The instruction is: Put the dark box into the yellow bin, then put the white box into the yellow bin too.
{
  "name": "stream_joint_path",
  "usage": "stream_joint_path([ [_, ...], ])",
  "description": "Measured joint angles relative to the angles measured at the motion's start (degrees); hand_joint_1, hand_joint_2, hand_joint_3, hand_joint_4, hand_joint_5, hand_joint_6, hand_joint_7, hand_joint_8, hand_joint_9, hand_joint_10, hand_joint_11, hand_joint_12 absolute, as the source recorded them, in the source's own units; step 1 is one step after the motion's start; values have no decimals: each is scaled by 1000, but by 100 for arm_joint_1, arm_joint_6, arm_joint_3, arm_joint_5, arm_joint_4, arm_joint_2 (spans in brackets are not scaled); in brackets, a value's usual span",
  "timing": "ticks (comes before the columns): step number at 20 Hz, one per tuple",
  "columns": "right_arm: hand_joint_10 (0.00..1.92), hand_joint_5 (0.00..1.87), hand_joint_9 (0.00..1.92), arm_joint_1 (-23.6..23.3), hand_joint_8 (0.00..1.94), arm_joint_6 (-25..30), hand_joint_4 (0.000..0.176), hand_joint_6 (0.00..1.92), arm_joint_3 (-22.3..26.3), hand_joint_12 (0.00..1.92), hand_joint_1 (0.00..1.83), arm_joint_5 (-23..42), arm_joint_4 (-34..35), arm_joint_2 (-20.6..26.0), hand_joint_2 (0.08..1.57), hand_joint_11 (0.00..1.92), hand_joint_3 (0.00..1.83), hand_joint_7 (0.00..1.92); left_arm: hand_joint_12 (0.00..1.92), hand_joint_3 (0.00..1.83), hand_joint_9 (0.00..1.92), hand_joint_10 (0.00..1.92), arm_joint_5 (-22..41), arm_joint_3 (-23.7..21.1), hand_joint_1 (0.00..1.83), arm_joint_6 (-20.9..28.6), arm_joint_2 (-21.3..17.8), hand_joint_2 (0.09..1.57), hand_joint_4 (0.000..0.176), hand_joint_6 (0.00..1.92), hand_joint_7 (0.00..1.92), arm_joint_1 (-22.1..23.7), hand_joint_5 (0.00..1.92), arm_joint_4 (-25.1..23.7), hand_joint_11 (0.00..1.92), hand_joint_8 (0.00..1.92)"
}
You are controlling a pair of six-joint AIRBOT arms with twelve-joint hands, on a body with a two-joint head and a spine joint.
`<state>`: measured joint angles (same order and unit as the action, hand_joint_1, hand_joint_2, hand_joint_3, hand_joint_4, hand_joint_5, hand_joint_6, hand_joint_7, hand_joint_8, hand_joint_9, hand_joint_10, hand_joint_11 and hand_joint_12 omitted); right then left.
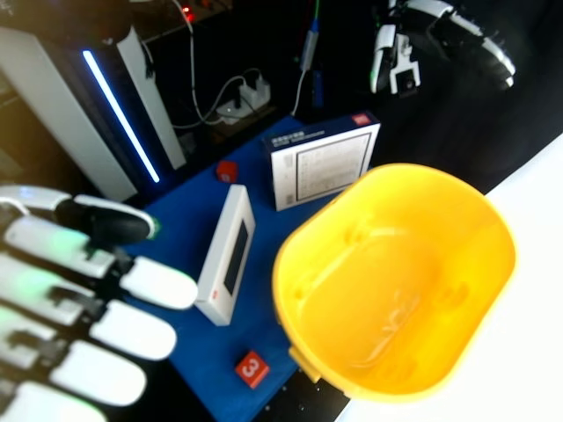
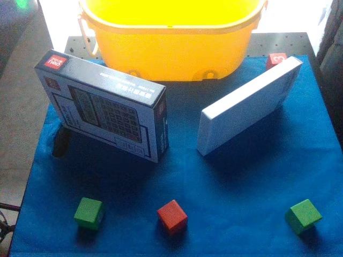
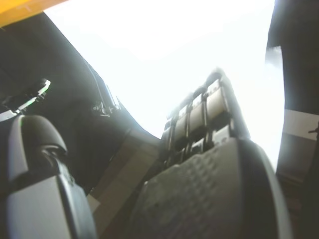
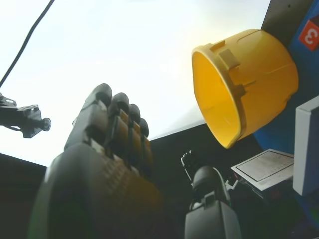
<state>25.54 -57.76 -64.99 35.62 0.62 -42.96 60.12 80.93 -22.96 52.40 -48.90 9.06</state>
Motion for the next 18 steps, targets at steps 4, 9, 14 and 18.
stream_joint_path([
  [4, 4, 396, 427, 0, 5, -7, 0, 0, 0, 114, 0, -22, 0, -4, 1176, 269, 0, 449, 230, 0, 355, 1, -2, 9, 119, 2, 0, 1120, 0, 0, 410, 0, 379, 0, 261, 2],
  [9, 0, 390, 421, 0, 0, -46, 0, 1, 0, 64, 0, -90, -2, -4, 1185, 287, 5, 445, 157, 0, 352, 2, -48, 66, 124, 164, -4, 1121, 0, 1, 389, 15, 337, -177, 290, 3],
  [14, 6, 375, 422, 0, 1, -55, 0, 3, 0, 57, 65, -136, 0, -24, 1123, 303, 0, 431, 73, 0, 244, 0, -175, 142, 271, 669, -57, 984, 0, 0, 272, 114, 222, -811, 225, 0],
  [18, 7, 402, 436, 0, 6, -59, 0, 9, 0, 44, 95, -146, -4, -35, 1108, 301, 0, 448, 61, 0, 214, 0, -201, -103, 311, 743, -334, 969, 0, 0, 240, 114, 222, -1443, 211, 0],
])
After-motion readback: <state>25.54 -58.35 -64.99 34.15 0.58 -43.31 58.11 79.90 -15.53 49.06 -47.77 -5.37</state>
